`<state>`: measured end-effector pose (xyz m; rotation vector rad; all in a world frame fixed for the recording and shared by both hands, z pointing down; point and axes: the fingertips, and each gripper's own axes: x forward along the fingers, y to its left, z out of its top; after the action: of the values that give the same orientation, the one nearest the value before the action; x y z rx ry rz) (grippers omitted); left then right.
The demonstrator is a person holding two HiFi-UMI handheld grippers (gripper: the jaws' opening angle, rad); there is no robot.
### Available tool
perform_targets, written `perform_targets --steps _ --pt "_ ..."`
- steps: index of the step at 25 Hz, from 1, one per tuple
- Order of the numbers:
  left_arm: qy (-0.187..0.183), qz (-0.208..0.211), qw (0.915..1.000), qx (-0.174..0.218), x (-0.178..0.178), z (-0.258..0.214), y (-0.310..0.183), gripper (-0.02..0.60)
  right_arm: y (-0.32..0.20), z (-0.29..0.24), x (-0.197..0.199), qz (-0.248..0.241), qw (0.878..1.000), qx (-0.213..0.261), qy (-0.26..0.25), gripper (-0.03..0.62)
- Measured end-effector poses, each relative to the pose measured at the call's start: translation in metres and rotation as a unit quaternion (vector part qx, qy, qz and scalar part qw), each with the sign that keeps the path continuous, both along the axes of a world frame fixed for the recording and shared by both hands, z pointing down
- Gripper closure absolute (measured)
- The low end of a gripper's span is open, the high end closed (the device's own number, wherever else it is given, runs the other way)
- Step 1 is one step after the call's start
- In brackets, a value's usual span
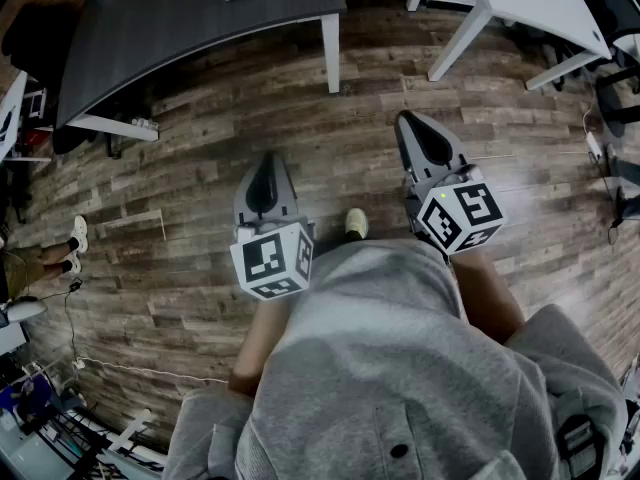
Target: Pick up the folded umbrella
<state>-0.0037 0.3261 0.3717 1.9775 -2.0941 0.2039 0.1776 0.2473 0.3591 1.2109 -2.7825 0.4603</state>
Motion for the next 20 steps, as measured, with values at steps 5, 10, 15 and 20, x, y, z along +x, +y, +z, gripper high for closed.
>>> perform_targets --steps 5,10,15,20 --pt "0.001 0.004 0.9999 -0.016 0.006 0.001 0.004 0.566 0.005 0.002 -0.003 -0.01 1.0 -0.011 -0.001 0.569" --pt "-0.002 0.003 0.9999 -0.015 0.006 -0.005 0.004 0.566 0.003 -0.001 -0.009 -0.018 1.0 -0.008 -0.007 0.569" --pt "0.001 0.004 0.9999 -0.009 0.012 -0.01 0.007 0.566 0.013 0.0 -0.009 -0.039 0.999 -0.004 -0.01 0.569" --pt "0.002 0.003 1.0 -0.003 0.014 -0.015 0.011 0.566 0.021 0.001 -0.006 -0.047 0.999 -0.003 -0.014 0.569"
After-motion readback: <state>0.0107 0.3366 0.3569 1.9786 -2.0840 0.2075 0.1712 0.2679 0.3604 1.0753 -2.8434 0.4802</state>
